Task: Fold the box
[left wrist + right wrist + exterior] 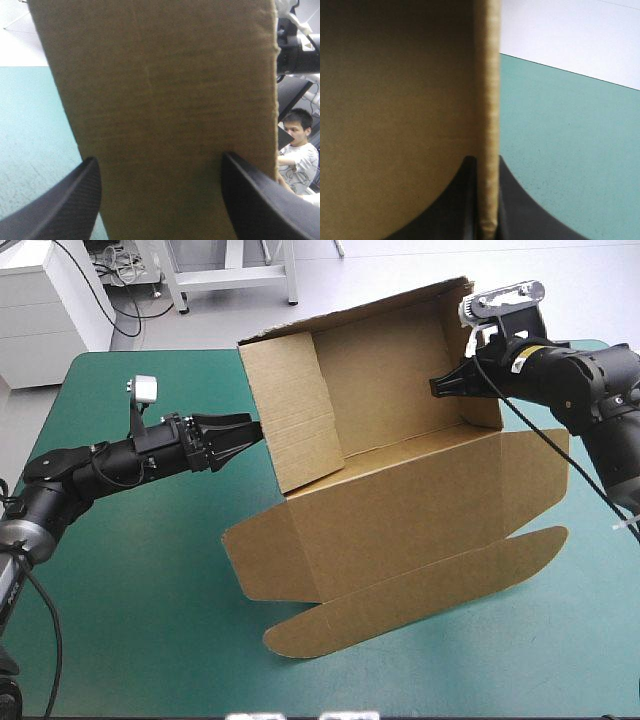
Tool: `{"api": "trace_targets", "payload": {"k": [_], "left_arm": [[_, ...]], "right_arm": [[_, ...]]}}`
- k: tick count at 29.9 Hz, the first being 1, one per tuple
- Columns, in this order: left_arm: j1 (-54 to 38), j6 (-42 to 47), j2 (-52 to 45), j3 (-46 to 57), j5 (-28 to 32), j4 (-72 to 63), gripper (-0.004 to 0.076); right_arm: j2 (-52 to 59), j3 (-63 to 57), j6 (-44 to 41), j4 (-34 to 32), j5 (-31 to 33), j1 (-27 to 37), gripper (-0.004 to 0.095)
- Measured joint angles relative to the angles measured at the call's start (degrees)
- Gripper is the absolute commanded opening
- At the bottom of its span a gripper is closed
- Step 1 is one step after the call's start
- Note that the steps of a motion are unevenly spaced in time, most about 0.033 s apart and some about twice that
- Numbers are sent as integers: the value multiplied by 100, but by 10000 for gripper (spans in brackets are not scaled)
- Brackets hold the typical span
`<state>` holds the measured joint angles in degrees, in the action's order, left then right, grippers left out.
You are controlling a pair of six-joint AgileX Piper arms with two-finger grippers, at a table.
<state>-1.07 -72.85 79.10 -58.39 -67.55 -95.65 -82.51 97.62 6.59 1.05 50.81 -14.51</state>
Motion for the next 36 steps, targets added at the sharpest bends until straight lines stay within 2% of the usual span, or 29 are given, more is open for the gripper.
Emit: {"api": "trace_targets", "payload": {"k": [7, 36], "left_arm": [[274, 0, 0, -236, 0, 23, 503], [327, -133, 0, -419, -26, 26, 515]], "right_arm": [[0, 0, -23, -105, -5, 23, -15], [-7, 0, -210, -250, -242, 4, -16]]}}
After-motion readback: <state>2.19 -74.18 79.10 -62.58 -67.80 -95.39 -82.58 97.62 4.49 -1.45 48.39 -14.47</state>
